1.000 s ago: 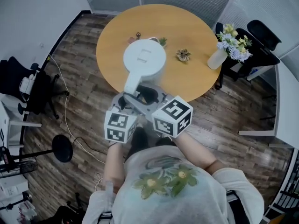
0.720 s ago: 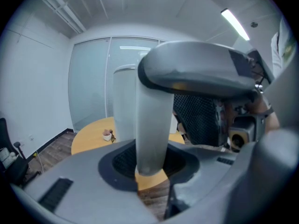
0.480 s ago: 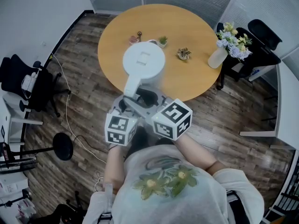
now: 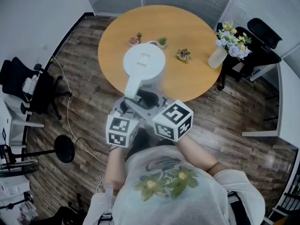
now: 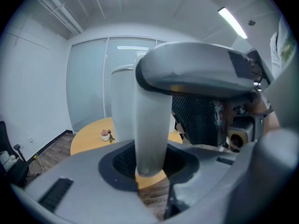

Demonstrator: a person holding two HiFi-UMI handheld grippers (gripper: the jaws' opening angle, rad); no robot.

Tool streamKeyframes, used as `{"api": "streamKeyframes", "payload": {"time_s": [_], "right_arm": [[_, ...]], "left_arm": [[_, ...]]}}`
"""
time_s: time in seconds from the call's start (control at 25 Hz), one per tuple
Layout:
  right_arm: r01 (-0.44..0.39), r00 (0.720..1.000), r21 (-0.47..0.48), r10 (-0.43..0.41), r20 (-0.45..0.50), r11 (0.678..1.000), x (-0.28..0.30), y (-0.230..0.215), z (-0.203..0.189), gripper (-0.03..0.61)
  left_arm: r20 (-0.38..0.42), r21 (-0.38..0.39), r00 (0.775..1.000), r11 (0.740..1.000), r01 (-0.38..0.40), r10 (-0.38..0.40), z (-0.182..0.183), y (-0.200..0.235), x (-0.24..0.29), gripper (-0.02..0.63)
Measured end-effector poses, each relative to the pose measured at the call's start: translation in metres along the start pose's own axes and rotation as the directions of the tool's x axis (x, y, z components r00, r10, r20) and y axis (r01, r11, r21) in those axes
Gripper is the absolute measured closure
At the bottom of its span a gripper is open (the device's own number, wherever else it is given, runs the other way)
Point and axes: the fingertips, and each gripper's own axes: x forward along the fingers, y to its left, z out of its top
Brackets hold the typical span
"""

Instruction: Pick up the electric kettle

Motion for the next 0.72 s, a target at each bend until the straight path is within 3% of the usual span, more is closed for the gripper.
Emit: {"api": "streamKeyframes", "payload": {"time_s": [0.72], "right_arm": [[-0.001,1.0,-0.01,0.0,-0.005,1.0,0.0003,0.0006,-0.0019,0.4]], "left_arm": [[0.003,0.007,1.0,1.0,0.006,-0.006,-0.0013,-0.0005,0.0,0.495]]}}
